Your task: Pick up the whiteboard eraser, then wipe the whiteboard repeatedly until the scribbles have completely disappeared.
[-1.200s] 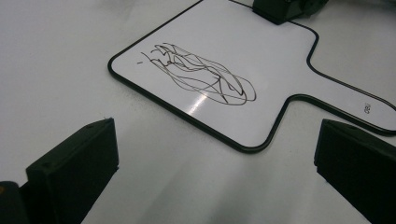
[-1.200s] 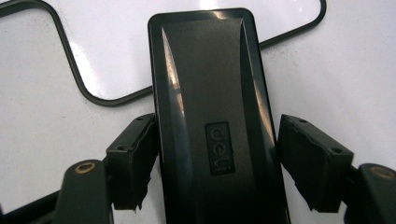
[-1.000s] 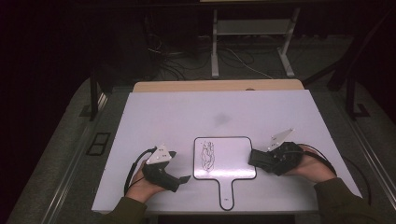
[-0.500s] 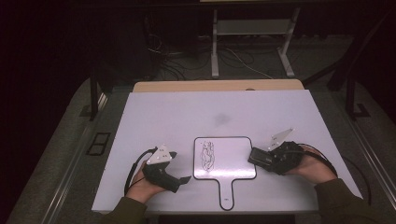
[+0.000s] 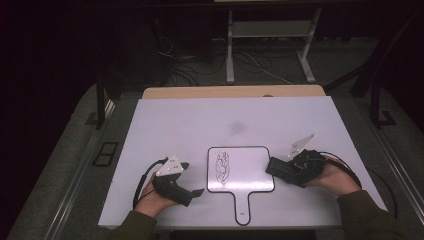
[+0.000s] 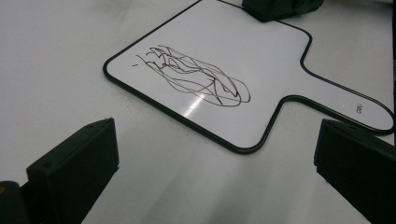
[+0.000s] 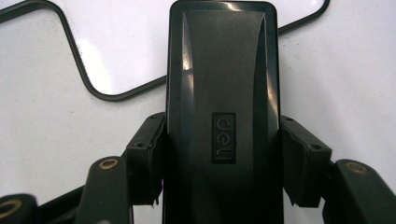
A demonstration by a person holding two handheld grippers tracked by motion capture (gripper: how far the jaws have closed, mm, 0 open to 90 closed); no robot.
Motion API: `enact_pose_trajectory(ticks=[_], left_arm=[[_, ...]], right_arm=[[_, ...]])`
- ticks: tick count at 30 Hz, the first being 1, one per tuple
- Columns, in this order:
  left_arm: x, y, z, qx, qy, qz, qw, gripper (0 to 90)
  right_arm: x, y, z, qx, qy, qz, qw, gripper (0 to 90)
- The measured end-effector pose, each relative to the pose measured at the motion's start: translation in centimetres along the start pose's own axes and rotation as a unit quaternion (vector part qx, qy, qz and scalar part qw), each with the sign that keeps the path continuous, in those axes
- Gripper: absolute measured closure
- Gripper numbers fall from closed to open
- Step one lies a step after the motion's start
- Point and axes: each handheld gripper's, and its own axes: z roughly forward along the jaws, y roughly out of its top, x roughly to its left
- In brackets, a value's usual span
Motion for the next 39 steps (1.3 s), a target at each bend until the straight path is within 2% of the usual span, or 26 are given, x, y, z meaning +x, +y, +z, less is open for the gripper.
enact_pose_trajectory(ticks=[8,10,14,17,22,36,39], left_arm=[[0.0,0.0,0.1,0.002,-0.001,0.001,1.0,0.0],[0.1,0.0,0.0,0.001,-0.001,0.0,1.0,0.0],[0.1,0.0,0.1,0.005,0.002,0.001,1.0,0.0],[0.0,0.1,0.1,0.005,0.001,0.002,1.0,0.0],[-0.1,0.1,0.1,0.007,-0.001,0.006,1.0,0.0],[0.0,0.1,0.2,0.001,-0.009,-0.004,0.9999,0.0],[0.0,0.1,0.2,0.002,-0.008,-0.006,1.0,0.0]], right_arm=[[0.0,-0.2,-0.7,-0.011,-0.004,0.014,0.9998,38.5],[0.1,-0.2,-0.8,-0.016,0.003,0.025,0.9996,38.5],[0.0,-0.3,-0.9,-0.015,-0.003,0.021,0.9997,38.6],[0.1,-0.2,-1.1,-0.022,0.004,0.037,0.9991,38.5],[0.1,0.0,-1.3,-0.03,0.006,0.041,0.9987,38.5],[-0.4,1.9,-1.5,-0.047,0.007,0.063,0.9969,38.5],[-0.4,2.2,-1.4,-0.049,0.008,0.057,0.9972,38.5]])
